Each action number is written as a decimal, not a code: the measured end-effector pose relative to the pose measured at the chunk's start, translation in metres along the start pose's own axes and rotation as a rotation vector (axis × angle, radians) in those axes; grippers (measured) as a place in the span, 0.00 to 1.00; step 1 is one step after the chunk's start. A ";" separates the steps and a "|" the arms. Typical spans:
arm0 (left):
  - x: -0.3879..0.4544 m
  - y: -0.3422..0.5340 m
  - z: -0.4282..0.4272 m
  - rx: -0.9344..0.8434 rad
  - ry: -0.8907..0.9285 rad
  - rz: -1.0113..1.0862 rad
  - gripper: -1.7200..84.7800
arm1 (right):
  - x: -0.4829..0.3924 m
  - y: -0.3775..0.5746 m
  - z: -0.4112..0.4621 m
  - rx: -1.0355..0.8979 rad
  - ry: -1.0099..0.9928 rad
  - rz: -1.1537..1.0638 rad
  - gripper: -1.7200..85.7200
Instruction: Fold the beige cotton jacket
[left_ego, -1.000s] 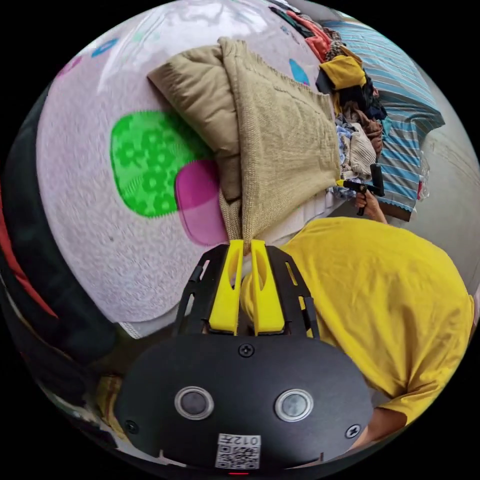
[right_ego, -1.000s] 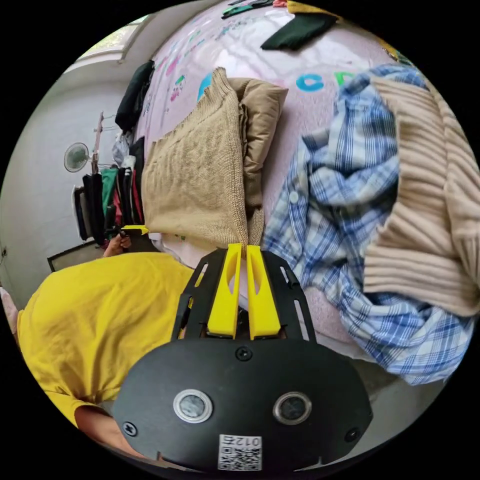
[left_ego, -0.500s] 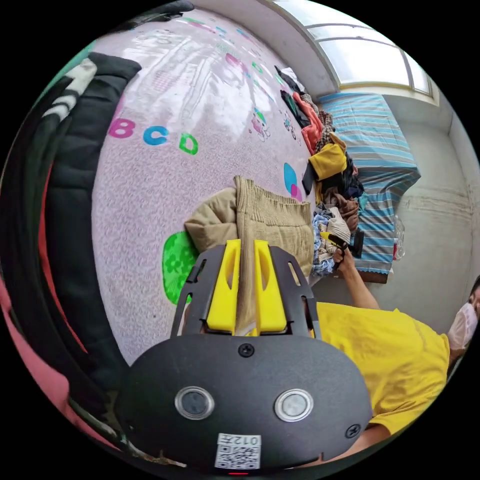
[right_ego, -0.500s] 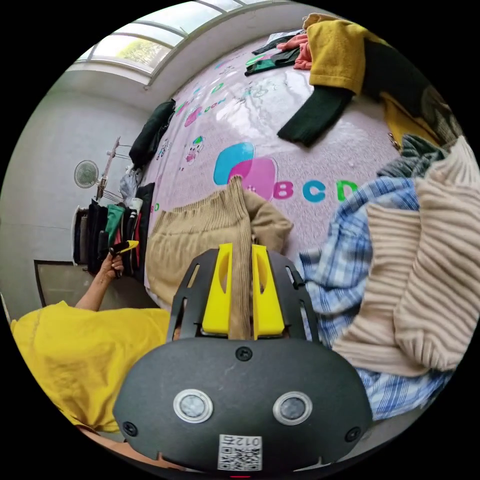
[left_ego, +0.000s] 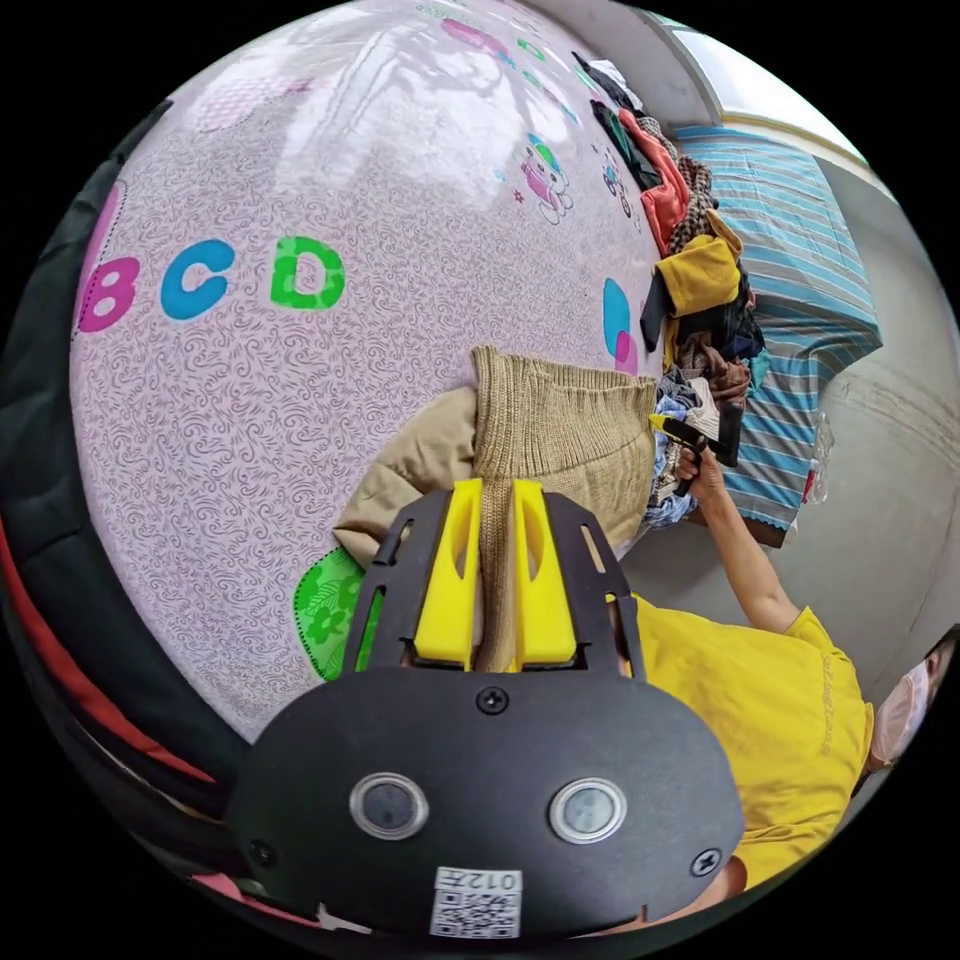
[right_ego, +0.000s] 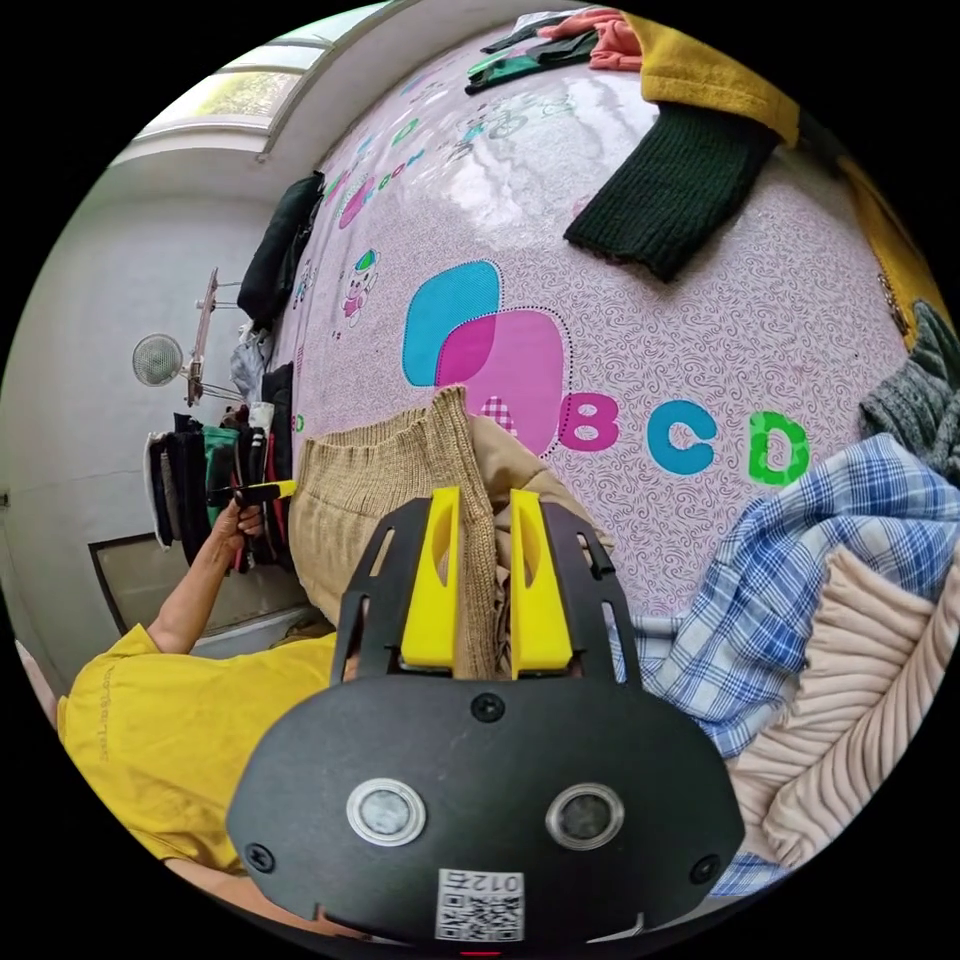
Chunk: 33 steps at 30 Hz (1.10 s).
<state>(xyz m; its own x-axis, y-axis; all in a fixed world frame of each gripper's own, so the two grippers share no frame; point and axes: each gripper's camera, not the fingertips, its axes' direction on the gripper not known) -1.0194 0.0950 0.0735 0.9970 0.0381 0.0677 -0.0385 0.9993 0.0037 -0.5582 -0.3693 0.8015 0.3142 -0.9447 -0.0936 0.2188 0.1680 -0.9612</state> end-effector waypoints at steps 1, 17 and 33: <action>-0.004 -0.001 0.001 -0.003 0.013 -0.012 0.06 | 0.003 0.000 -0.001 0.001 -0.016 0.009 0.10; -0.030 0.075 -0.100 0.348 -0.112 -0.088 0.05 | -0.001 0.031 -0.066 0.105 0.041 -0.120 0.05; -0.002 -0.002 -0.011 -0.007 -0.006 -0.055 0.05 | -0.009 0.019 -0.032 0.036 0.043 -0.107 0.05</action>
<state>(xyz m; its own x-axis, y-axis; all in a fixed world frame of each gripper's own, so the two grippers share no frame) -1.0203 0.0926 0.0627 0.9971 -0.0171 0.0738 0.0171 0.9999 0.0010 -0.5865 -0.3665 0.7758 0.2472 -0.9690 -0.0032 0.2824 0.0752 -0.9563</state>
